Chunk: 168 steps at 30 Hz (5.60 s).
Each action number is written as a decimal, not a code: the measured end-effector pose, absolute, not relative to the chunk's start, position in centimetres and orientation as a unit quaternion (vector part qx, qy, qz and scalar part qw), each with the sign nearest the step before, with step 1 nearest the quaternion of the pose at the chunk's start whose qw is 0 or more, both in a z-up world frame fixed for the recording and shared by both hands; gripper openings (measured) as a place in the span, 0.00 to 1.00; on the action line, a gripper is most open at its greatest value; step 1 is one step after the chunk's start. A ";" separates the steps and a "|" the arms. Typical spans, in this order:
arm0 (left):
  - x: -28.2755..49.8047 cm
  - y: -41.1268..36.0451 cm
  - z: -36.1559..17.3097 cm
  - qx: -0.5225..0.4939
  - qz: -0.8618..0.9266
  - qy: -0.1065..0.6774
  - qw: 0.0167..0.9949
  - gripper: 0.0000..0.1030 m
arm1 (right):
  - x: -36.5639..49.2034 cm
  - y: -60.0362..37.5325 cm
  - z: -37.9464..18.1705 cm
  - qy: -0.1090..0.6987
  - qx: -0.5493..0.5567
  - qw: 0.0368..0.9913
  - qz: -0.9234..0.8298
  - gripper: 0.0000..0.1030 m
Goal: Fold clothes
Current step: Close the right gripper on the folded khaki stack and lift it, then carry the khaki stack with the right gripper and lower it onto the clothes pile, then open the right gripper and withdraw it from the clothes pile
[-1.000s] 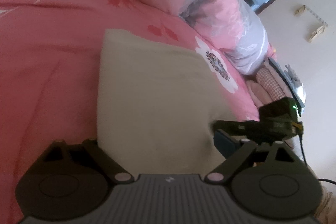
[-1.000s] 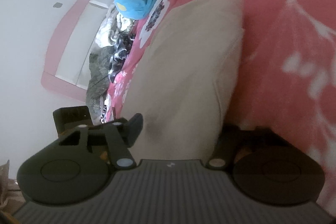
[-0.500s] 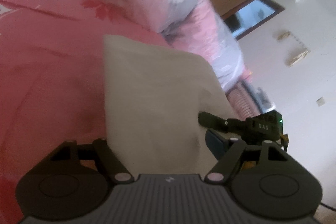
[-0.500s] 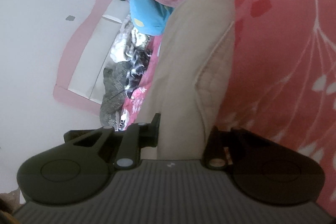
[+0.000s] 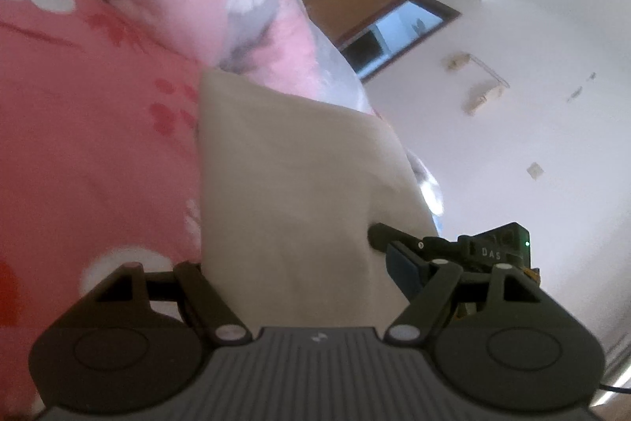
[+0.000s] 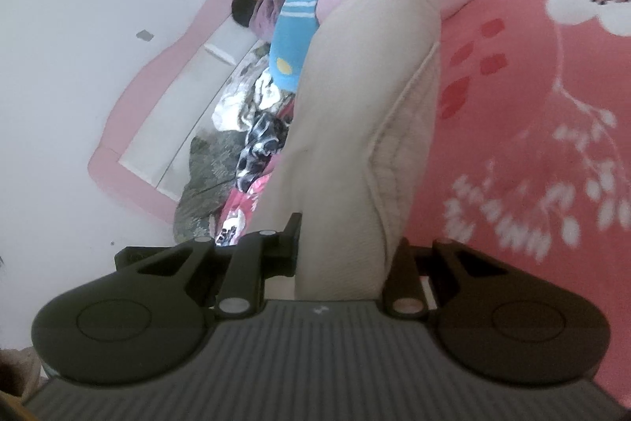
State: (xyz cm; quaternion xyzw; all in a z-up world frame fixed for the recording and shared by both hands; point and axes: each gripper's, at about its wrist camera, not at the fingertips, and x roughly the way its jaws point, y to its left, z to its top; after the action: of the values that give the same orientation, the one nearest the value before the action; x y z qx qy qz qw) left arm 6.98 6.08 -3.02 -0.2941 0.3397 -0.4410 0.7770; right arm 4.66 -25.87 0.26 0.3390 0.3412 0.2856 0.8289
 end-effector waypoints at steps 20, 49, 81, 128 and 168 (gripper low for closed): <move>1.7 -10.0 -1.4 -0.194 -0.550 0.374 0.721 0.76 | -10.1 -38.2 -0.7 0.252 0.388 0.867 0.185 0.20; 5.4 -50.1 3.8 -0.030 -0.642 0.403 0.652 0.74 | -20.1 -60.2 -6.2 -0.052 0.491 0.863 -0.106 0.20; 4.1 -54.7 3.8 0.123 -0.626 0.205 0.742 0.70 | -9.8 -73.1 -12.3 -0.162 0.629 0.726 -0.223 0.21; -5.3 -37.4 2.4 0.128 -0.537 0.245 0.797 0.98 | -21.2 -50.5 -5.7 0.140 0.202 0.915 -0.319 0.79; -14.5 -23.5 3.2 0.102 -0.414 0.235 0.874 1.00 | -23.9 -32.7 -0.8 0.201 0.089 0.835 -0.505 0.99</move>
State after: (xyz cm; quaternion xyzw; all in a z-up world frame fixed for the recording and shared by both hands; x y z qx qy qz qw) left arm -14.46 -23.53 3.23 0.1017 0.2346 -0.4136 0.8738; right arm -23.86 -32.66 -0.80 0.0893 0.2011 -0.5048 0.8347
